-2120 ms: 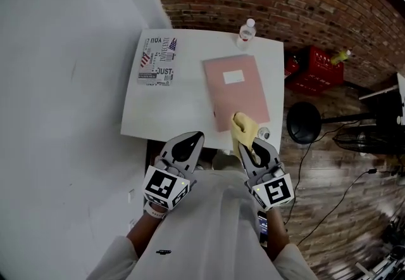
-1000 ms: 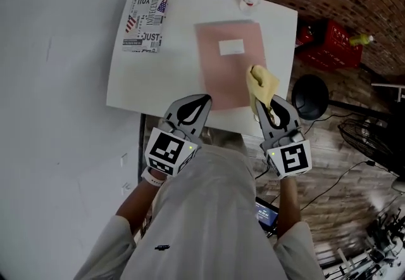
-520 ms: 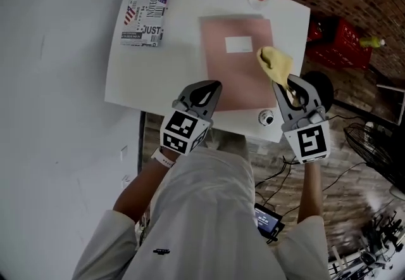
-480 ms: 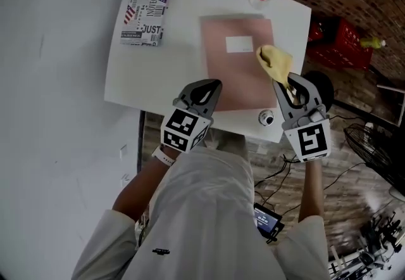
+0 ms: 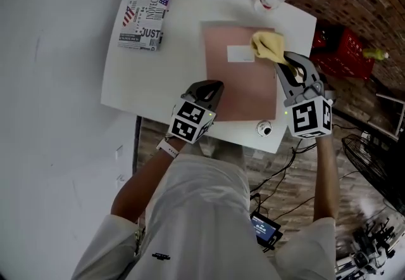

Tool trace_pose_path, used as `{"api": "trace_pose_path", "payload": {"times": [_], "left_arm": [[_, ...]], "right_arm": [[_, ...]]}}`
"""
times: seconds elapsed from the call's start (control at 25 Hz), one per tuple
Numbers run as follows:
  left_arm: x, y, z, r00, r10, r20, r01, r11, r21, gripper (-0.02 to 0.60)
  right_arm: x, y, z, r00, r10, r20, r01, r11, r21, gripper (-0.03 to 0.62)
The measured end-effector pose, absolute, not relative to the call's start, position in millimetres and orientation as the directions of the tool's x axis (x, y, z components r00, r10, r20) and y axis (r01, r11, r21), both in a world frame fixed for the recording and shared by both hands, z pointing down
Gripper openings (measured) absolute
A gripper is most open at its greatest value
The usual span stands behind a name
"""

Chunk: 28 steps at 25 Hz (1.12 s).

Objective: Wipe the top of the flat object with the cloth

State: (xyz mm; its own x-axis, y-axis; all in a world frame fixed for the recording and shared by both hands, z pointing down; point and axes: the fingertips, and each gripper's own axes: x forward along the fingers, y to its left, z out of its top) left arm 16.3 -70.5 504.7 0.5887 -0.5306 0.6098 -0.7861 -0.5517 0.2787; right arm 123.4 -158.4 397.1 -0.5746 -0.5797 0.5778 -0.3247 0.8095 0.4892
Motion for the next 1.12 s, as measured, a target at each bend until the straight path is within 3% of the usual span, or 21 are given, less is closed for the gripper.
{"api": "trace_pose_path", "payload": {"times": [0.44,0.64,1.12], "left_arm": [[19.7,-86.6,545.7,0.573,-0.488,0.658,-0.787,-0.551,0.277,0.011],[22.2,-86.1,550.2,0.561,-0.474,0.679,-0.784,-0.569,0.250,0.011],[20.7,-86.7,559.1,0.528,-0.411,0.743,-0.794,-0.550,0.259,0.010]], "right_arm": [[118.9,-220.5,492.9,-0.438,-0.498,0.749,0.011,0.830,0.558,0.055],[122.8,-247.1,529.0,-0.371,-0.490,0.789,0.080,0.829,0.553,0.055],[118.7,-239.5,547.2,-0.370,-0.385,0.846,0.171,0.867,0.469,0.054]]}}
